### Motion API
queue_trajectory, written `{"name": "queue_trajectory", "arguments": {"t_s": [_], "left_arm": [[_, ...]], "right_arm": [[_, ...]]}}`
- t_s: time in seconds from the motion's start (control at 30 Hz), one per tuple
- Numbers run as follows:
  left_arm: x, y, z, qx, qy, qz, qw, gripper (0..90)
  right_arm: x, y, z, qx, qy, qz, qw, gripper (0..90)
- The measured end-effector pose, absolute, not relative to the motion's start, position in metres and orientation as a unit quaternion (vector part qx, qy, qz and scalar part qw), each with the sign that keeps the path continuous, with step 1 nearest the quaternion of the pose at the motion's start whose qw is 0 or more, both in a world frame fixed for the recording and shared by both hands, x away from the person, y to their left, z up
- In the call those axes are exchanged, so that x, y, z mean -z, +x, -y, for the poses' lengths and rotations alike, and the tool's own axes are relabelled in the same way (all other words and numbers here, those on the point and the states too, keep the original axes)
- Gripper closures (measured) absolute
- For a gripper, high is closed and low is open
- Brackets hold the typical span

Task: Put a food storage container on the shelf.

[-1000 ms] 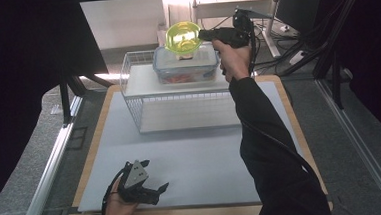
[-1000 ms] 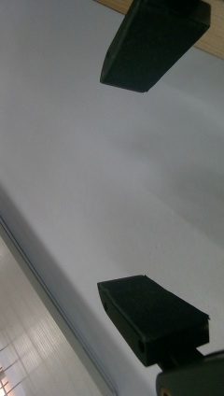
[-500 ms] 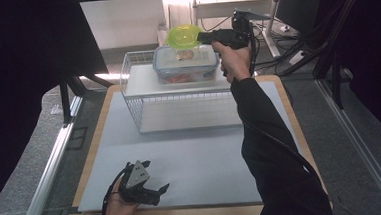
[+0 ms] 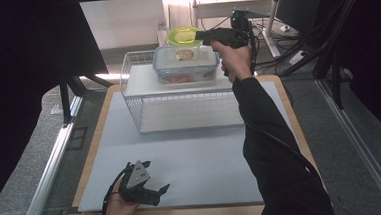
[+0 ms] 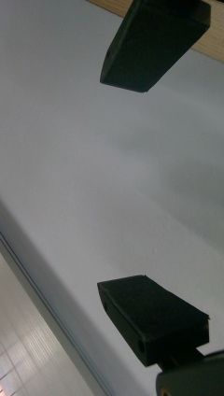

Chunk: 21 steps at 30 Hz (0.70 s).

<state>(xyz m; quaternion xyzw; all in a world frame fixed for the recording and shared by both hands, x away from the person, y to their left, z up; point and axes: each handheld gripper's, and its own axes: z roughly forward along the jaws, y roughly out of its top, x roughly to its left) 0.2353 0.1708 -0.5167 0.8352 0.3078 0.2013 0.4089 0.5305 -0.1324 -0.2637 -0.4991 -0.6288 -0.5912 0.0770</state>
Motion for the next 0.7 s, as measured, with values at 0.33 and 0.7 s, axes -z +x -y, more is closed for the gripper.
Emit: {"name": "queue_trajectory", "arguments": {"t_s": [0.33, 0.7], "left_arm": [[0.5172, 0.2353, -0.1701, -0.201, 0.837, -0.307, 0.407, 3.9], [0.5173, 0.2353, -0.1698, -0.201, 0.837, -0.306, 0.406, 3.9]], "right_arm": [[0.2607, 0.5302, 0.127, 0.585, -0.486, 0.647, 0.053, 62.2], [0.2611, 0.5273, 0.1274, 0.579, -0.483, 0.656, 0.042, 51.1]]}}
